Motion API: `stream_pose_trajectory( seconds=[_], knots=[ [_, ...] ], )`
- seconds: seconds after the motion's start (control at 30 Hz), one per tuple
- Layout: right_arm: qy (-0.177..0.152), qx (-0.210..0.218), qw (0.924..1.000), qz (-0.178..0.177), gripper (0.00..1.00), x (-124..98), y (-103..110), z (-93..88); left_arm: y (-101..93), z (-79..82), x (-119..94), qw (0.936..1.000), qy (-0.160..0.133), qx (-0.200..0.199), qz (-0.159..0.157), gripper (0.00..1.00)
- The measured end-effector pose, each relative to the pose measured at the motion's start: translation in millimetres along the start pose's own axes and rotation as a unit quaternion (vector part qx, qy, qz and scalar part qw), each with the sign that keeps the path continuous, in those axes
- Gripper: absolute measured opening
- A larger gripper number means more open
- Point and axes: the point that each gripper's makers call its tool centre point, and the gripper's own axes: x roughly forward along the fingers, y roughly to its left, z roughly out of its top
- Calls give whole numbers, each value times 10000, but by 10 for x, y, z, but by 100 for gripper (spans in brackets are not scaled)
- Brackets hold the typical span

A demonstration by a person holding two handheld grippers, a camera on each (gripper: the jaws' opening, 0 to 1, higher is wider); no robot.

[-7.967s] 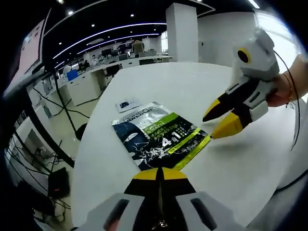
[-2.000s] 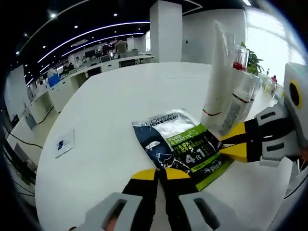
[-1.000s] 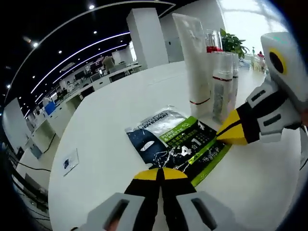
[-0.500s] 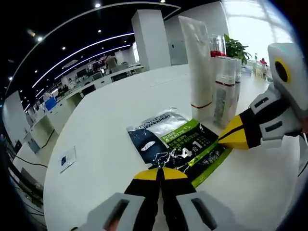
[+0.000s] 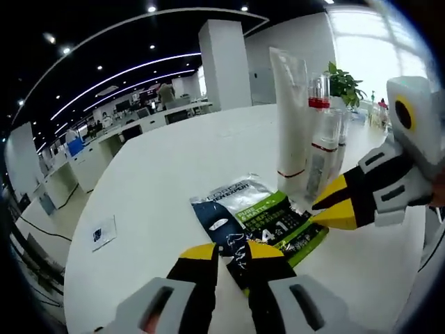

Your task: Arrange the skincare products in the storage area until every visible bottle or jar stands upright without overlapping.

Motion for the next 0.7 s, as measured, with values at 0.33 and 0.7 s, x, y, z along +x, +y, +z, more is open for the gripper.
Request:
stream_pose_trajectory(
  seconds=[0.33,0.7],
  knots=[
    [-102,310,9995,50,11,-174,-43,20,499,410,-218,9968,-626,-428,270,23],
    [-42,582,9983,74,11,-259,-19,-6,1421,559,-230,9888,-562,-898,1052,44]
  ],
)
